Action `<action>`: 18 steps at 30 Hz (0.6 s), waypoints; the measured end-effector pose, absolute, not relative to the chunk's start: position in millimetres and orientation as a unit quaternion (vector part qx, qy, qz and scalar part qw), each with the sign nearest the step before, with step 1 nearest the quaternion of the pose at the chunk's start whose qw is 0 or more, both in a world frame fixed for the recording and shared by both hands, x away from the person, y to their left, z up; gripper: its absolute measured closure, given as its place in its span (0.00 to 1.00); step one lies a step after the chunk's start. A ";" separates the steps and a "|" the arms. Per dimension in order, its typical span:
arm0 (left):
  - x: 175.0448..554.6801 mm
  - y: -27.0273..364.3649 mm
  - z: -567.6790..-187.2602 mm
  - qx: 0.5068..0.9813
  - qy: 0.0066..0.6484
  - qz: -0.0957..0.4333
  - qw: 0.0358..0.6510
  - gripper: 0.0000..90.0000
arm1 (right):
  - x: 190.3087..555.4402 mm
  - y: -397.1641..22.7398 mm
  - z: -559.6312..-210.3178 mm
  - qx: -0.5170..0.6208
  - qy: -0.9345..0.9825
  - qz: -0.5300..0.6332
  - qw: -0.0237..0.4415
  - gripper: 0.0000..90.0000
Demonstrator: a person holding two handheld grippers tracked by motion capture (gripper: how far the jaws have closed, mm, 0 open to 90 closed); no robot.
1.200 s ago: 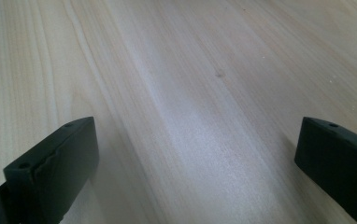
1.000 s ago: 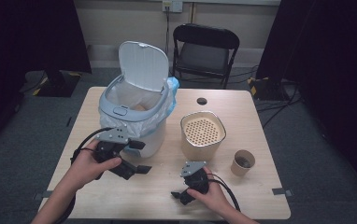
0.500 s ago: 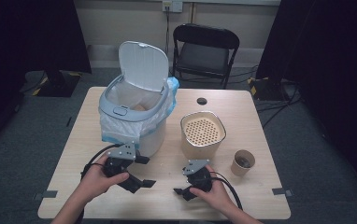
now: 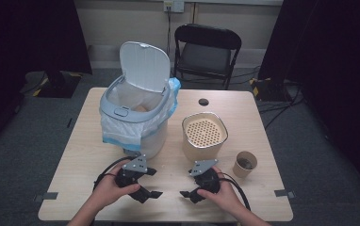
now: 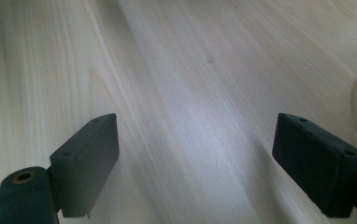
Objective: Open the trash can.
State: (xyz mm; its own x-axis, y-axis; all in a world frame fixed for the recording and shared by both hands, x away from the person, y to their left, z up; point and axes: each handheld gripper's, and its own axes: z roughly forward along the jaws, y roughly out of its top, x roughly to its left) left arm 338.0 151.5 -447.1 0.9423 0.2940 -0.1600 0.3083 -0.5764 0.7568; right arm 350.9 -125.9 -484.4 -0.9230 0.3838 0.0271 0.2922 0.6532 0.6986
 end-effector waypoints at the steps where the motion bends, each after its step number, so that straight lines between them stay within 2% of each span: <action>1: 338.5 150.6 -450.3 0.889 0.171 -0.007 0.425 0.18 | 350.9 -130.0 -482.2 0.187 0.906 0.375 0.058 0.16; 18: 342.1 142.6 -476.7 0.904 0.156 0.013 0.398 0.18 | 353.2 -168.6 -468.6 0.202 0.899 0.384 0.054 0.16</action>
